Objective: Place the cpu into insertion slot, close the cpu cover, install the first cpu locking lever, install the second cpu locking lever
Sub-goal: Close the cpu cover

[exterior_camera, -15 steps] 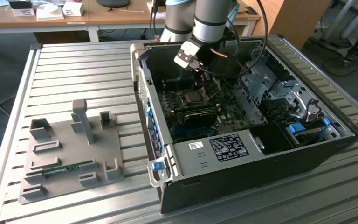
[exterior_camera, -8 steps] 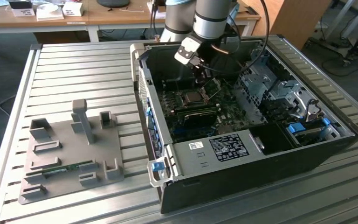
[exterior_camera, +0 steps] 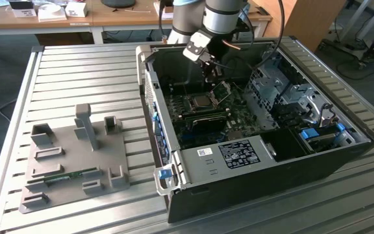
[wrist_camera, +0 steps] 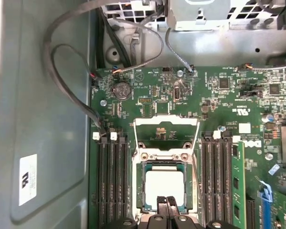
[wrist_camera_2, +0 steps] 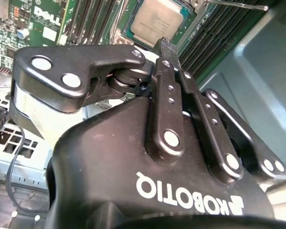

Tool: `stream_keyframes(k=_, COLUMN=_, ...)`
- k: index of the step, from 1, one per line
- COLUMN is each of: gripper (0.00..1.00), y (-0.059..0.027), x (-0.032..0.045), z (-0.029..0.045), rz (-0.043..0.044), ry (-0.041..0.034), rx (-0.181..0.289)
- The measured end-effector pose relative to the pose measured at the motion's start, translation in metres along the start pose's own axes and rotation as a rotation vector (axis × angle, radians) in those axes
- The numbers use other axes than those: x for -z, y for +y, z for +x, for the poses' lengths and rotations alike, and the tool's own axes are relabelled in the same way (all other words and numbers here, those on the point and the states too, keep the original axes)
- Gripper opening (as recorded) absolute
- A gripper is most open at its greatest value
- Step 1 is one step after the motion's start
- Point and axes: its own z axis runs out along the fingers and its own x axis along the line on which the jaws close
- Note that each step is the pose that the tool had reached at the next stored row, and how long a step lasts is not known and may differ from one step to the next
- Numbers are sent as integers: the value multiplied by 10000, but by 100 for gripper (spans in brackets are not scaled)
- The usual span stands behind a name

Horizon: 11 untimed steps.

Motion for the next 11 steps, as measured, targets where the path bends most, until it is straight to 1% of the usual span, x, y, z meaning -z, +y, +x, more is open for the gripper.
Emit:
stream_keyframes(k=2, gripper=11, y=1, x=22, z=0, rz=-1, ry=1, rx=0)
stream_keyframes(k=11, gripper=11, y=1, x=42, z=0, rz=0, ry=-1, rx=-1)
